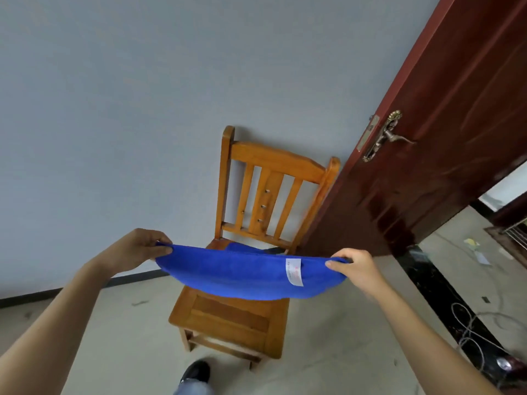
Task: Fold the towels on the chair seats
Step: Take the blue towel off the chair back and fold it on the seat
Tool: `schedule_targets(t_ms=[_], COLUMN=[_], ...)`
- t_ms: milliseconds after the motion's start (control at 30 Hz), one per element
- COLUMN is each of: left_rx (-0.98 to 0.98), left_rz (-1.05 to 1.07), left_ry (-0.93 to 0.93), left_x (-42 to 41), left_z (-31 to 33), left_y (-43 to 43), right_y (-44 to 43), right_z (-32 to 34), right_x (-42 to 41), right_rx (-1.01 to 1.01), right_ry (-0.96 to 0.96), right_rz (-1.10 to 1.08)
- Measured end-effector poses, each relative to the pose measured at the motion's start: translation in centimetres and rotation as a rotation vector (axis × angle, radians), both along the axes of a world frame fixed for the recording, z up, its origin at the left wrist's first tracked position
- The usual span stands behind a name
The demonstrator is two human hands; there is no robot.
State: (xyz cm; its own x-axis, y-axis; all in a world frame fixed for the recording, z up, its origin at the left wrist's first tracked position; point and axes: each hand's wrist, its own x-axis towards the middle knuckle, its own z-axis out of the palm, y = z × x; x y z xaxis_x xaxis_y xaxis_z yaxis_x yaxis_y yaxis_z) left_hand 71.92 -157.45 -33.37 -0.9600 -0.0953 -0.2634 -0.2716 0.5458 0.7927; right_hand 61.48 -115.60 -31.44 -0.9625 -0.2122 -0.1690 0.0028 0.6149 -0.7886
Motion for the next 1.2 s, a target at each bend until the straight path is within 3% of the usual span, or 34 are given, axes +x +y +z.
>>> schedule_targets(t_ms=[233, 500, 800, 1200], left_rx=[0.184, 0.26, 0.338, 0.343], left_rz=[0.288, 0.498, 0.497, 0.43], left_ry=[-0.118, -0.099, -0.168, -0.314], left_x=[7.1, 7.3, 0.9, -10.3], left_z=[-3.6, -7.1, -10.5, -14.0], left_y=[3.4, 7.7, 8.4, 7.3], right_y=[1.7, 2.7, 2.9, -0.5], right_z=[-4.8, -10.5, -14.4, -16.1], right_x=[4.4, 6.0, 5.8, 2.4], right_rx=[0.016, -0.001, -0.131, -0.334], right_ry=[-0.274, -0.451, -0.606, -0.627], right_rz=[0.081, -0.114, -0.476, -0.858])
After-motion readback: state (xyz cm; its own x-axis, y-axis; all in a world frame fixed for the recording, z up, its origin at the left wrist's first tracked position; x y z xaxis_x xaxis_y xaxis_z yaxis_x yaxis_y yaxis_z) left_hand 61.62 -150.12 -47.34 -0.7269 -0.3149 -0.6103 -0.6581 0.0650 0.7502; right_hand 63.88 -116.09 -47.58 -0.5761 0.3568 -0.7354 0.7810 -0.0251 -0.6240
